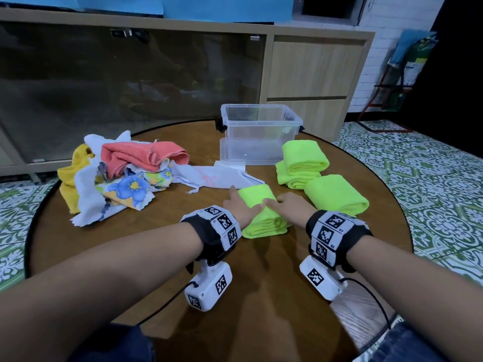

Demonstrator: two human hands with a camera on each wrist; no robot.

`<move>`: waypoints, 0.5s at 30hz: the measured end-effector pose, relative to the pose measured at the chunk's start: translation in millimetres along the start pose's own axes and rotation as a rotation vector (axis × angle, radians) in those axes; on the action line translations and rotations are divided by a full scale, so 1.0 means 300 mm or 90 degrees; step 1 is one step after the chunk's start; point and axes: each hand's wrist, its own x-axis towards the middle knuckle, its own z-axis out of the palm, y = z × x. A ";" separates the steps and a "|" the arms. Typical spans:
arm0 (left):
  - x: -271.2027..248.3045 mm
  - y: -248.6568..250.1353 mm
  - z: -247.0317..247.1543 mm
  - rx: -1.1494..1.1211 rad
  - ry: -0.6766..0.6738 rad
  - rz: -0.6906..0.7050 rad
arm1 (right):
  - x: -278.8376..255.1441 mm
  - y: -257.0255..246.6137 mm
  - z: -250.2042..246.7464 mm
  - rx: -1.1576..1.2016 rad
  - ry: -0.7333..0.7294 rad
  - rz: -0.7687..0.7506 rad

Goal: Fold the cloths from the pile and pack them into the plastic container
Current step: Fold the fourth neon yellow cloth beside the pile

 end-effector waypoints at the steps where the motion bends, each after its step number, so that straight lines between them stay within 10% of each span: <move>1: 0.010 -0.001 -0.006 -0.035 -0.003 -0.025 | 0.001 -0.002 0.000 -0.009 0.007 -0.005; 8: 0.016 -0.021 -0.045 -0.327 -0.063 -0.110 | -0.004 -0.006 -0.011 -0.001 0.010 -0.003; 15: 0.008 -0.027 -0.083 -0.402 0.037 -0.011 | -0.019 -0.052 0.007 0.254 -0.014 -0.068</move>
